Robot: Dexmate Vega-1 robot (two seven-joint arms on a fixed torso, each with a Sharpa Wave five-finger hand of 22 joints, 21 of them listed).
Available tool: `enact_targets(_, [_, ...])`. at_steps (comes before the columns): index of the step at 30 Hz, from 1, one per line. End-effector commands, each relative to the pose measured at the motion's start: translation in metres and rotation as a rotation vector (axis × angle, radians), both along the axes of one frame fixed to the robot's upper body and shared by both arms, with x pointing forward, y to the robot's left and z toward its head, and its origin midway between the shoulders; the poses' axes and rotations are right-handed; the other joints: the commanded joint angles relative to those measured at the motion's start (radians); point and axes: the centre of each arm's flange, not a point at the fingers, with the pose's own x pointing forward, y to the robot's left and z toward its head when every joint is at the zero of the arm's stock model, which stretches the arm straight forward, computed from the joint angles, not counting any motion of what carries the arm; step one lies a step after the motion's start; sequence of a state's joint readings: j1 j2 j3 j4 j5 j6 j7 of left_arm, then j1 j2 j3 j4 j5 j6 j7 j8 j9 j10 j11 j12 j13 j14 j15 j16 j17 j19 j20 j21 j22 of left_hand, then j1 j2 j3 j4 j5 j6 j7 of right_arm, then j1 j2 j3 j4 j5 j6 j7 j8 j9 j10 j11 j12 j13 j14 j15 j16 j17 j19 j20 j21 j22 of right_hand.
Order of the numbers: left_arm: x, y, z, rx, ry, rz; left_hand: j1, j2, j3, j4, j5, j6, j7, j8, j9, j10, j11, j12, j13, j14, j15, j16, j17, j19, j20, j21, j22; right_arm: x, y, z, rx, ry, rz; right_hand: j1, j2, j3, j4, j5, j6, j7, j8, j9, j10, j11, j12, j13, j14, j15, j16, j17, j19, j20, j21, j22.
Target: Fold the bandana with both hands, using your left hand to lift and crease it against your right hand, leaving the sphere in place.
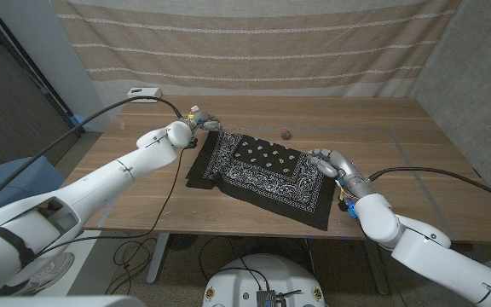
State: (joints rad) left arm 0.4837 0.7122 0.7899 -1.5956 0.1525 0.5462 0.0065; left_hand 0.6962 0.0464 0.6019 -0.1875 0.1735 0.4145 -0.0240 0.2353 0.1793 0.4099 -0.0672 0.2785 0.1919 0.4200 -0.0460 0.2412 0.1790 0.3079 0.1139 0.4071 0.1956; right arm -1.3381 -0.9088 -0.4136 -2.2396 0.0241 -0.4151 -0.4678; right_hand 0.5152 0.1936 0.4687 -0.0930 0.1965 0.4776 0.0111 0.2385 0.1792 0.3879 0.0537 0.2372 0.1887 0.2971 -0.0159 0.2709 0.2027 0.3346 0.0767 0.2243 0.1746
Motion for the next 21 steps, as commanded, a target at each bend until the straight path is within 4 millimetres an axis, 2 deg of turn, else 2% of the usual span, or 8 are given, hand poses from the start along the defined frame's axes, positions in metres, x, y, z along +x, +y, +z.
enact_targets(1, [0.002,-0.016,0.006,0.141,0.021,0.118,0.026,-0.009,-0.012,0.001,-0.001,0.021,-0.001,-0.002,0.003,0.023,-0.003,0.005,0.003,0.02,-0.009,0.006,0.003,0.018,-0.002,0.009,0.003,-0.019,0.01,-0.016,-0.056,0.015,-0.008,0.018,0.003,0.013,0.001,0.001,0.028,0.001,0.01,0.005,0.018,0.0,0.007,0.001,0.012,0.003,0.007,0.005,0.014,0.0,0.007,0.006])
enact_targets(9, [0.001,-0.026,0.007,0.234,0.068,0.189,0.053,-0.026,-0.024,0.0,-0.002,0.016,-0.01,-0.011,0.004,0.027,-0.009,-0.001,0.003,0.029,-0.012,0.005,0.003,0.029,-0.006,0.012,0.002,-0.023,0.015,-0.025,-0.077,0.004,-0.014,0.037,0.002,0.026,-0.002,0.001,0.072,0.008,0.013,0.005,0.055,0.002,0.012,0.001,0.041,-0.005,0.019,0.009,0.036,-0.002,0.012,0.006])
enact_targets(19, [0.006,-0.033,0.004,0.334,0.092,0.261,0.075,-0.041,-0.037,0.002,-0.003,0.013,-0.02,-0.018,0.004,0.018,-0.008,-0.01,0.004,0.027,-0.014,0.0,0.003,0.033,-0.009,0.013,0.001,-0.028,0.019,-0.033,-0.065,0.005,0.01,0.052,-0.002,0.033,-0.009,-0.002,0.114,0.017,0.015,0.005,0.093,0.016,0.018,0.002,0.071,-0.004,0.031,0.011,0.051,0.0,0.015,0.007])
enact_targets(21, [0.007,-0.036,0.003,0.356,0.081,0.276,0.096,-0.038,-0.049,0.011,-0.003,0.05,-0.025,-0.009,0.006,0.046,-0.022,-0.007,0.004,0.053,-0.026,0.009,0.008,0.031,-0.011,0.011,0.002,-0.029,0.019,-0.034,-0.065,0.004,0.011,0.055,-0.003,0.033,-0.008,-0.003,0.136,0.016,0.019,0.005,0.11,0.016,0.022,0.002,0.084,-0.007,0.036,0.013,0.063,0.001,0.019,0.007])
